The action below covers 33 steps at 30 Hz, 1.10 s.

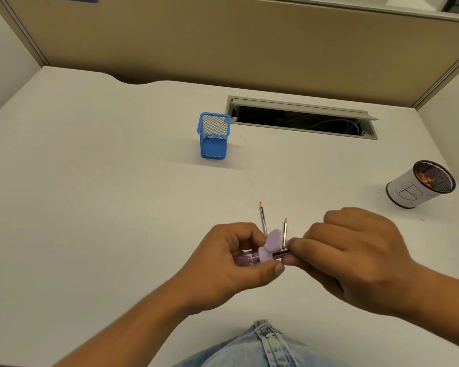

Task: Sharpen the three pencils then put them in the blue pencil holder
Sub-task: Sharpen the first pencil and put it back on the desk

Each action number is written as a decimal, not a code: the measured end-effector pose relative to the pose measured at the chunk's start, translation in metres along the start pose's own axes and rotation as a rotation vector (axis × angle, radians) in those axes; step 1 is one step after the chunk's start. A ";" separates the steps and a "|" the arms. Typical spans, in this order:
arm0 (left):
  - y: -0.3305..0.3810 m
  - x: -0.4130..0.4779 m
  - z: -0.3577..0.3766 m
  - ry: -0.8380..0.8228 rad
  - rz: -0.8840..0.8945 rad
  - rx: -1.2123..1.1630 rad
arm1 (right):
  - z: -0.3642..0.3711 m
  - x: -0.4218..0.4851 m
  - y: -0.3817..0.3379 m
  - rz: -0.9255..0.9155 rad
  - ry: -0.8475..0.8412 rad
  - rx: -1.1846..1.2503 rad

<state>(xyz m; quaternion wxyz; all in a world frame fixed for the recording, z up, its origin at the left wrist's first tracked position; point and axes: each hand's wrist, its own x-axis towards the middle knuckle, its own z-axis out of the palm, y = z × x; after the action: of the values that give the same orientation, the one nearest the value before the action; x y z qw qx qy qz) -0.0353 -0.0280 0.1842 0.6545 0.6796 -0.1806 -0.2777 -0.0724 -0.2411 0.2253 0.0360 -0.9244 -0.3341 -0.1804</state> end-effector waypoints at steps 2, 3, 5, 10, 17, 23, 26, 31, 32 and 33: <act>-0.001 0.000 0.002 -0.009 0.019 0.038 | -0.001 -0.001 -0.002 0.038 -0.107 0.074; -0.002 0.000 0.002 0.014 0.055 0.105 | -0.002 0.000 -0.005 0.094 -0.170 0.129; -0.004 0.000 0.000 0.070 0.229 0.345 | -0.004 0.007 -0.009 0.330 -0.327 0.280; -0.012 0.004 -0.009 0.020 0.794 1.020 | -0.003 0.019 0.001 1.036 -0.728 1.136; -0.017 0.001 -0.015 0.173 0.518 0.692 | -0.001 0.014 0.009 1.005 -0.676 1.104; -0.023 -0.001 -0.012 0.379 0.194 0.270 | 0.018 0.009 0.012 1.172 -0.436 1.209; -0.027 0.000 -0.008 0.414 0.108 0.189 | 0.034 0.008 0.011 1.248 -0.339 1.248; -0.035 0.000 -0.006 0.441 0.055 0.132 | 0.064 0.007 0.009 1.332 -0.239 1.223; -0.037 0.000 -0.006 0.444 0.053 0.131 | 0.071 0.008 0.008 1.342 -0.214 1.201; -0.038 0.000 -0.006 0.447 0.053 0.135 | 0.078 0.009 0.008 1.351 -0.189 1.168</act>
<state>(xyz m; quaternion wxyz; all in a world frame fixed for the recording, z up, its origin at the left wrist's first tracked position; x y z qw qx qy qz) -0.0361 -0.0209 0.1465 0.6383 0.7616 -0.0669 -0.0904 -0.0371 -0.2277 0.1562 0.5713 -0.7692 0.2408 0.1547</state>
